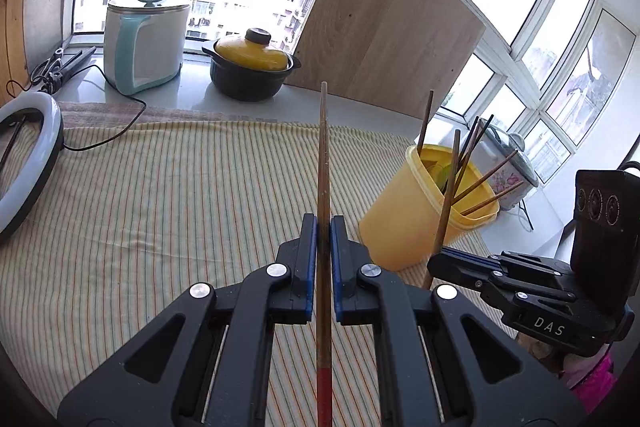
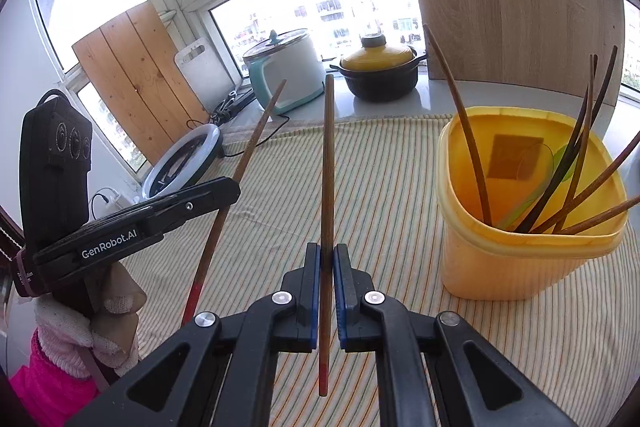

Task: Organize utensils
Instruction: 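Lift both chopsticks and carry them over the yellow container with both tools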

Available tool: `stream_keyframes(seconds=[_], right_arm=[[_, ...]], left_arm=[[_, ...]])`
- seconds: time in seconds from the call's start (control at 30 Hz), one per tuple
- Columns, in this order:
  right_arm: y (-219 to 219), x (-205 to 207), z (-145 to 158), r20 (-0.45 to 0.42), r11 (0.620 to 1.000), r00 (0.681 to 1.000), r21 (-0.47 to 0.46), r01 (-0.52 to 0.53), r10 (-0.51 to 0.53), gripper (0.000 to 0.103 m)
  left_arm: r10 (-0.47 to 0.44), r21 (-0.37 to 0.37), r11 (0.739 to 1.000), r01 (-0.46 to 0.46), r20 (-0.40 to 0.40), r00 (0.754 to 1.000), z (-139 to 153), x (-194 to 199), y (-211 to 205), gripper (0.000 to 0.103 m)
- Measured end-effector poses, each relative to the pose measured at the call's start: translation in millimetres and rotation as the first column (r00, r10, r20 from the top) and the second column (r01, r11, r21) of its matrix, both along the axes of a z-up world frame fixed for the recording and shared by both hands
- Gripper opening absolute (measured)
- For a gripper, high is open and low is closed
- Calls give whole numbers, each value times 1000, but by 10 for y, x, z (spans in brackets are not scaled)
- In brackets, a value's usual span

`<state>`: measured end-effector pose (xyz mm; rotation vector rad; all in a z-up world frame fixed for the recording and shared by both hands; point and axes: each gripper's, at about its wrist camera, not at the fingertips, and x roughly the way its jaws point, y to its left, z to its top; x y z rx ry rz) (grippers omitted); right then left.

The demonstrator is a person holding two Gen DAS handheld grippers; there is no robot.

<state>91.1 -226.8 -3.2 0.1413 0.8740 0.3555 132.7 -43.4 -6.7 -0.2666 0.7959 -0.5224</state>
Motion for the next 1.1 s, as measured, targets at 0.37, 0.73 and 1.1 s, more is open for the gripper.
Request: stream_keyframes(seconds=[0.37, 0.73, 1.1], right_arm=[[-426, -170, 514, 99, 997, 993, 33, 66, -69, 4], [-867, -79, 908, 169, 986, 972, 63, 156, -165, 4], [-1139, 81, 1088, 193, 975, 957, 79, 206, -218, 4]], left_arm=[[-43, -41, 998, 45, 48, 998, 215, 44, -387, 5], [-80, -80, 993, 88, 90, 993, 440, 238, -866, 5], [-97, -108, 988, 106, 82, 992, 495, 489, -1181, 5]])
